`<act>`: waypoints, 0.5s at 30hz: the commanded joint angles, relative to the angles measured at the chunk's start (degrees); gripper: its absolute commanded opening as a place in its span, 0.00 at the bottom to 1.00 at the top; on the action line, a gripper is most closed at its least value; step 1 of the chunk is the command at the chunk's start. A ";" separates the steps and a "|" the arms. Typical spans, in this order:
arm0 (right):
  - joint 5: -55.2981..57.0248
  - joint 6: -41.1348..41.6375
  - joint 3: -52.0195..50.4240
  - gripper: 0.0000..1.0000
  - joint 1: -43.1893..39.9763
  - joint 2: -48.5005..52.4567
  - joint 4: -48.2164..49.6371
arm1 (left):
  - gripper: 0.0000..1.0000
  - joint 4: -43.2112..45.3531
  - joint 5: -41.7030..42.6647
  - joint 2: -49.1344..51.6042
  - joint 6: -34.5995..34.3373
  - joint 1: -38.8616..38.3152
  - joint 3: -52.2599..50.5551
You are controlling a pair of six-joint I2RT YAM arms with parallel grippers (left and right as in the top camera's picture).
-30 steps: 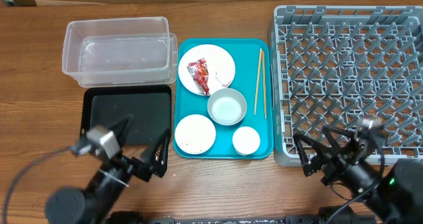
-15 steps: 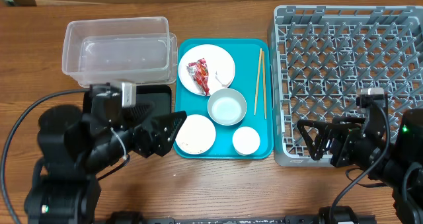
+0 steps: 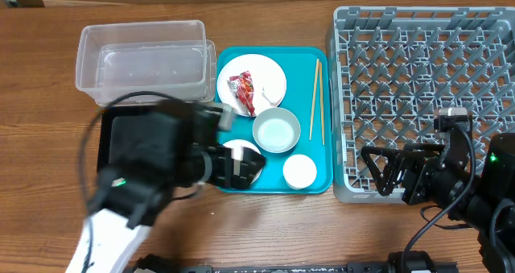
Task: Sort waste into correct bins and load items into the dishwasher
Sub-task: 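Reach the left gripper to the white paper cup and grasp it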
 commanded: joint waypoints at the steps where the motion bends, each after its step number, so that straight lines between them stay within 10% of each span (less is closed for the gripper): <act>1: -0.31 2.03 1.42 1.00 0.22 -0.11 0.26 | 0.95 1.33 -16.68 5.27 -3.96 -8.72 0.44; 15: -0.33 2.05 1.42 1.00 0.22 2.82 -0.44 | 0.52 15.47 -24.87 28.87 -8.13 -19.52 0.48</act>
